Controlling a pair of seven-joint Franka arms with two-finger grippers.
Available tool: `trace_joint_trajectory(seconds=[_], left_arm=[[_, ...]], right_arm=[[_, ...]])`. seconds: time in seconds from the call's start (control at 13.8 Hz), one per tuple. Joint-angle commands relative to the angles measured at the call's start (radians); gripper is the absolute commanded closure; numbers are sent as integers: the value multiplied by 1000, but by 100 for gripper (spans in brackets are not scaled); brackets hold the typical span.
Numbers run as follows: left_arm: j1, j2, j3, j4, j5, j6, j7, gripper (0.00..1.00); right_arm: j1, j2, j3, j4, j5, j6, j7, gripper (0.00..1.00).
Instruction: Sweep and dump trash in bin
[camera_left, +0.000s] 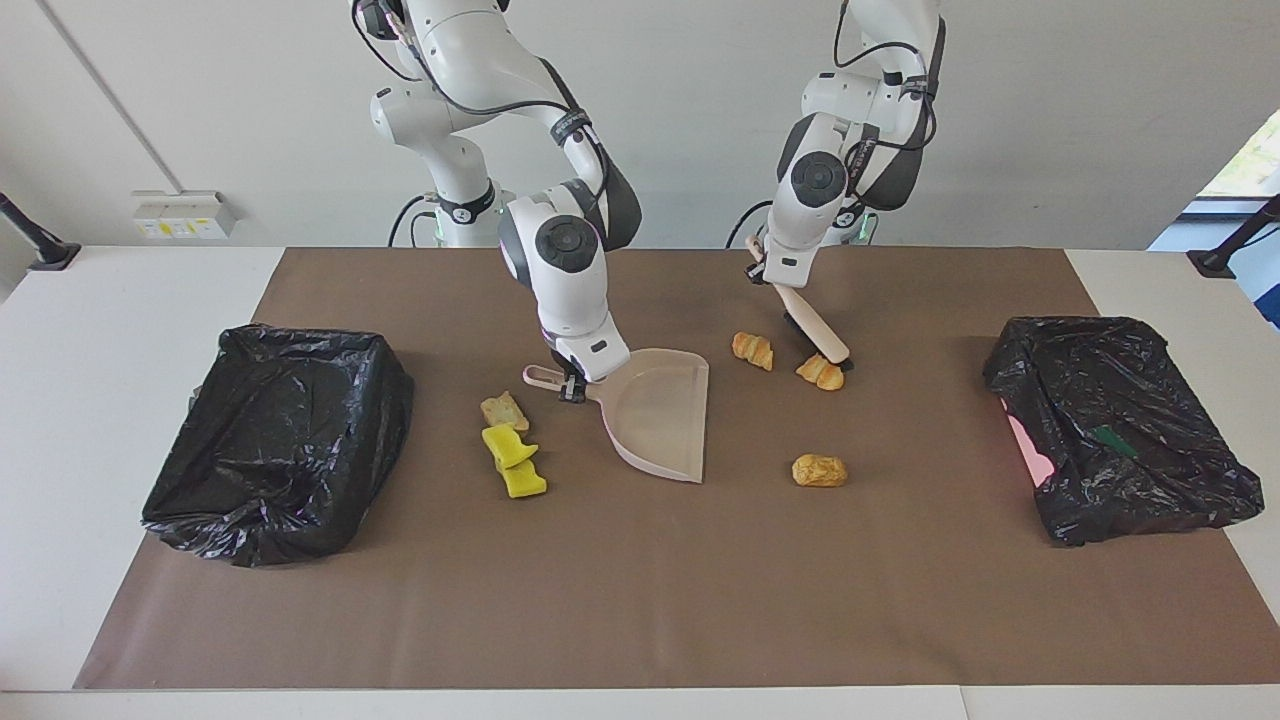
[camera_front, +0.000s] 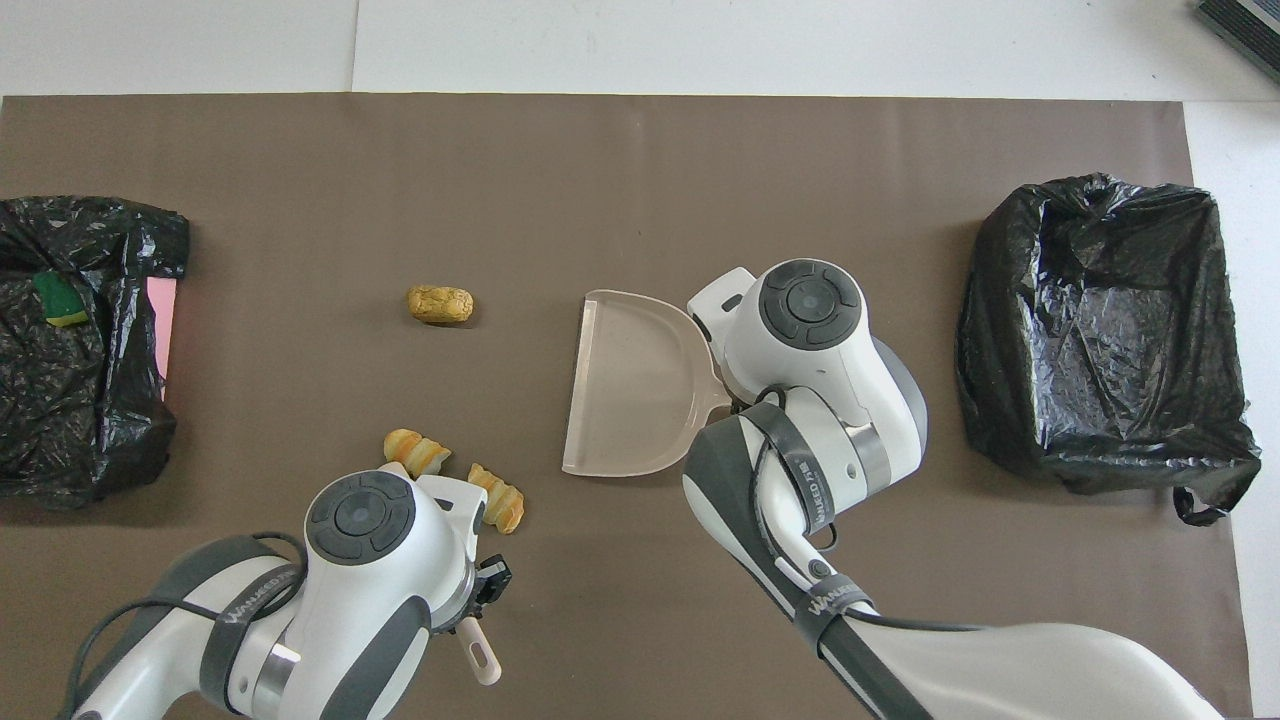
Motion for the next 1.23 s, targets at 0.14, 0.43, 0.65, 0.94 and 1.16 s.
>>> trace_joint_trajectory(seconds=[0.14, 0.43, 0.65, 0.94, 1.16], left_arm=[[-75, -11, 11, -28, -127, 145, -12, 100], [-66, 17, 12, -14, -132, 203, 8, 100], [-54, 47, 14, 9, -133, 279, 16, 100], [-55, 101, 14, 84, -195, 297, 140, 100], [-72, 104, 11, 89, -206, 323, 260, 100]], right_arm=[[-12, -10, 8, -29, 20, 17, 0, 100], [-12, -10, 8, -29, 20, 12, 0, 100], [-12, -10, 8, -29, 11, 12, -2, 100], [-12, -10, 8, -29, 7, 9, 0, 100], [-12, -10, 8, -29, 9, 9, 1, 100]])
